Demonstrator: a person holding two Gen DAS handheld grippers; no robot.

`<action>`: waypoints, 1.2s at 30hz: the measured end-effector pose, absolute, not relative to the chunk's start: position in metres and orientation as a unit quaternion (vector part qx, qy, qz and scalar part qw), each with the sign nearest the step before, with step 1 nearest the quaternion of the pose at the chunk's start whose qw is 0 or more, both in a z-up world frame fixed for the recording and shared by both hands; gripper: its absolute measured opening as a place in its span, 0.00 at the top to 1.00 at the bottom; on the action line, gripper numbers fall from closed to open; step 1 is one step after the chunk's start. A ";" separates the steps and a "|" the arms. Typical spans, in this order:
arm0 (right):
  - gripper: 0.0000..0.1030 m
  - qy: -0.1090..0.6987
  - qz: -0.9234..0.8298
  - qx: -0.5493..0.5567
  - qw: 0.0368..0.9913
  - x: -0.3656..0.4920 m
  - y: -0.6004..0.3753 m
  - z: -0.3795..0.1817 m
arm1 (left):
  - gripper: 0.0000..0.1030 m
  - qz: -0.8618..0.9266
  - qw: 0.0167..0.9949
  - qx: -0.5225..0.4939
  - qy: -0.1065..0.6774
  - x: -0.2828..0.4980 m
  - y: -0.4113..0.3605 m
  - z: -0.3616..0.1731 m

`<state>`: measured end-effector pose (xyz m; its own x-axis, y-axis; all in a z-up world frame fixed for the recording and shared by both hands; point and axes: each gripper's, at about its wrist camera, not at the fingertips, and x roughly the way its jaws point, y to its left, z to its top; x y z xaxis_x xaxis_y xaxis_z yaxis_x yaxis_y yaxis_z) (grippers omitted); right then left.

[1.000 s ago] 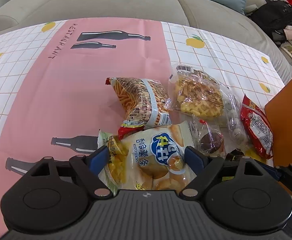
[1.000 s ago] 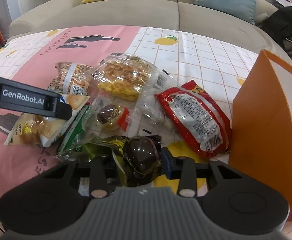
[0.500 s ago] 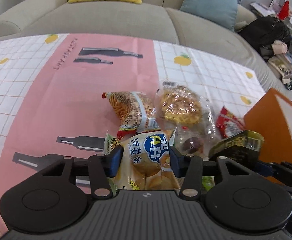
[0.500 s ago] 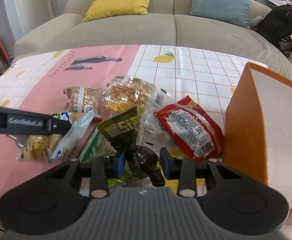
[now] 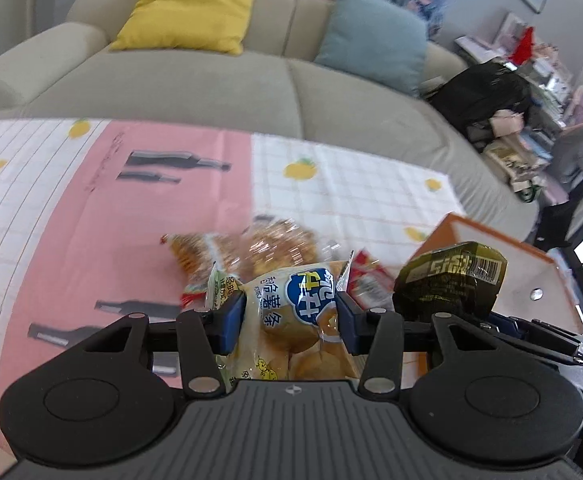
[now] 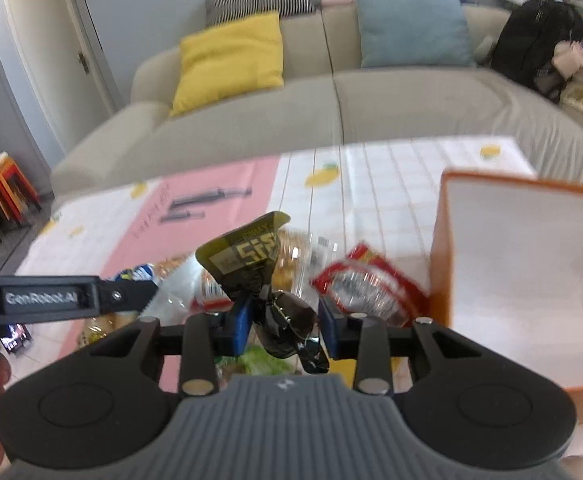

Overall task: Organize snacks
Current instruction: 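Carry the chip bag with the left tool while the right tool carries the green packet over the orange box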

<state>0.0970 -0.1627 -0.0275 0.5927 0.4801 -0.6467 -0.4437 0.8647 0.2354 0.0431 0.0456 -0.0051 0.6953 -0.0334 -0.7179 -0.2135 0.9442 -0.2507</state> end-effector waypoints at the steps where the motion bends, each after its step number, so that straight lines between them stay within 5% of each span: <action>1: 0.67 0.364 0.258 0.026 0.895 0.097 -0.168 -0.020 | 0.48 0.042 0.909 -0.160 0.384 0.045 0.041 0.001; 16: 0.67 0.356 0.159 0.041 0.920 0.130 -0.276 0.026 | 0.51 -0.081 0.922 -0.124 0.359 0.112 -0.064 0.039; 36: 0.67 0.519 0.078 0.023 0.851 0.195 -0.373 -0.050 | 0.51 -0.221 0.867 0.022 0.446 0.174 -0.198 -0.023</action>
